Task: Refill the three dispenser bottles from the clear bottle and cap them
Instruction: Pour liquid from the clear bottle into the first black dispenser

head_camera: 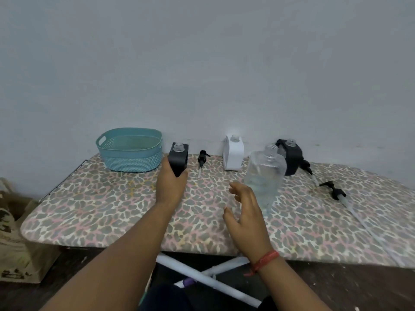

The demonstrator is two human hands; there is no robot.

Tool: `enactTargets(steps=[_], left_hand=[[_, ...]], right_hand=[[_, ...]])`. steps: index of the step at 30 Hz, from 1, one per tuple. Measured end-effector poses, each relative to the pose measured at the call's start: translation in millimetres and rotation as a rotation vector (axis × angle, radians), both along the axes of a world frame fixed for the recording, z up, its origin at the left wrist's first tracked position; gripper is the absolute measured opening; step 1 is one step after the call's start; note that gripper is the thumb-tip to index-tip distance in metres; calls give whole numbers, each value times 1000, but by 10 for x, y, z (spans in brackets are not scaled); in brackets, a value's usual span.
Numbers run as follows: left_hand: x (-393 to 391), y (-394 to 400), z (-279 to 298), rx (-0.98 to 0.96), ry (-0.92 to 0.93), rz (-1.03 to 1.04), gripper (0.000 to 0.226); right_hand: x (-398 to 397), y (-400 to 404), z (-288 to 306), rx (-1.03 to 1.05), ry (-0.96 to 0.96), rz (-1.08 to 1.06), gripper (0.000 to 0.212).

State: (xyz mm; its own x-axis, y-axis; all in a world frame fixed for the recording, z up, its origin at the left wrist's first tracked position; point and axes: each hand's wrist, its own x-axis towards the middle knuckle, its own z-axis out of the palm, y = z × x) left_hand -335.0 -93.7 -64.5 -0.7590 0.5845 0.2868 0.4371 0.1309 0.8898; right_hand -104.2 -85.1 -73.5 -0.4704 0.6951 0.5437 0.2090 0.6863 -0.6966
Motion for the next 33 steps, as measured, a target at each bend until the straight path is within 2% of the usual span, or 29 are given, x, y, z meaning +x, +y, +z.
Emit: enactTargets(steps=[6, 9, 12, 15, 20, 24, 33], left_hand=[[268, -541, -7, -11, -30, 9, 69], [429, -704, 4, 25, -36, -15, 65], [576, -761, -3, 41, -47, -31, 58], [704, -747, -28, 45, -68, -54, 54], [903, -626, -38, 81, -107, -73, 51], [1042, -530, -58, 75, -124, -84, 47], [1200, -461, -154, 72, -76, -96, 50]], right_hand=[[449, -14, 42, -45, 114, -169, 42], [677, 97, 94, -70, 180, -283, 41], [823, 297, 155, -205, 177, -328, 47], [886, 518, 191, -373, 127, -244, 65], [849, 819, 193, -482, 24, -53, 89], [752, 958, 168, -552, 54, 60, 87], [596, 1008, 3, -601, 101, 152, 84]])
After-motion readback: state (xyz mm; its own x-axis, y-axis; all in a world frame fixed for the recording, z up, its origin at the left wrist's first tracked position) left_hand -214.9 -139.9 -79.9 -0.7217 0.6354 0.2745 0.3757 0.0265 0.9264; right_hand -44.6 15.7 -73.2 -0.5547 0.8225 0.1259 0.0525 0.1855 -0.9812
